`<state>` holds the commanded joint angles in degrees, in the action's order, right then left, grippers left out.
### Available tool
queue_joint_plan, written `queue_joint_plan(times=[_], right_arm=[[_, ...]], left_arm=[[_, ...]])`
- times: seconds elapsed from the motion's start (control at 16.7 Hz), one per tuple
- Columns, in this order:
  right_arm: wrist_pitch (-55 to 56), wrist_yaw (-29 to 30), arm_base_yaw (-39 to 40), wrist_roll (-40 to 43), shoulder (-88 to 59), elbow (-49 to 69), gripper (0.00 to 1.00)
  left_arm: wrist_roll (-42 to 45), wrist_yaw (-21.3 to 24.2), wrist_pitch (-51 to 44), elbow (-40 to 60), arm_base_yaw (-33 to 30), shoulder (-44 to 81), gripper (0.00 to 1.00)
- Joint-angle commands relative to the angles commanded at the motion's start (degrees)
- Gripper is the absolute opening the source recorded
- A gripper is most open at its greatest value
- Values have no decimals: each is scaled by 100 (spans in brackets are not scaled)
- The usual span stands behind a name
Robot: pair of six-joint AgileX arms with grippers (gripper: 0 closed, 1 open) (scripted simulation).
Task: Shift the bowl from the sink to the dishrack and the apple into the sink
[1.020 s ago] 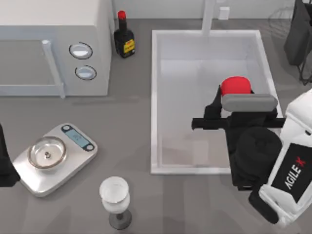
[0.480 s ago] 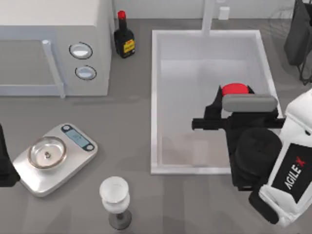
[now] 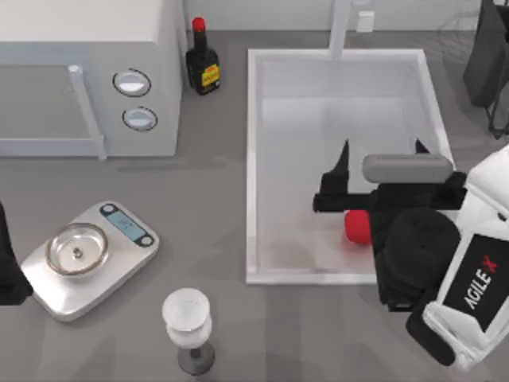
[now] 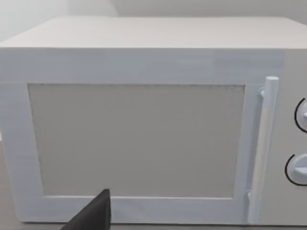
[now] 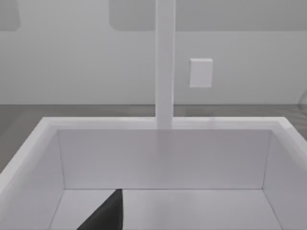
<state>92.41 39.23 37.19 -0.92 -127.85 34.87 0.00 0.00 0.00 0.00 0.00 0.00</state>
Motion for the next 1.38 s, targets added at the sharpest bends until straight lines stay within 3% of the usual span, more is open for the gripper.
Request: queue_joint_plan(times=[0.42, 0.72, 1.02, 1.38], right_arm=[[-43, -23, -19, -1, 58, 1, 100], [-912, -442, -396, 0, 1247, -270, 100], [-2748, -1201, -1114, 23, 3908, -991, 100], [-5645, -2360, -2221, 64, 8408, -2105, 100]], left_arm=[[0, 0, 0, 0, 0, 0, 100], [0, 0, 0, 0, 0, 0, 100], [0, 0, 0, 0, 0, 0, 100], [0, 0, 0, 0, 0, 0, 100]])
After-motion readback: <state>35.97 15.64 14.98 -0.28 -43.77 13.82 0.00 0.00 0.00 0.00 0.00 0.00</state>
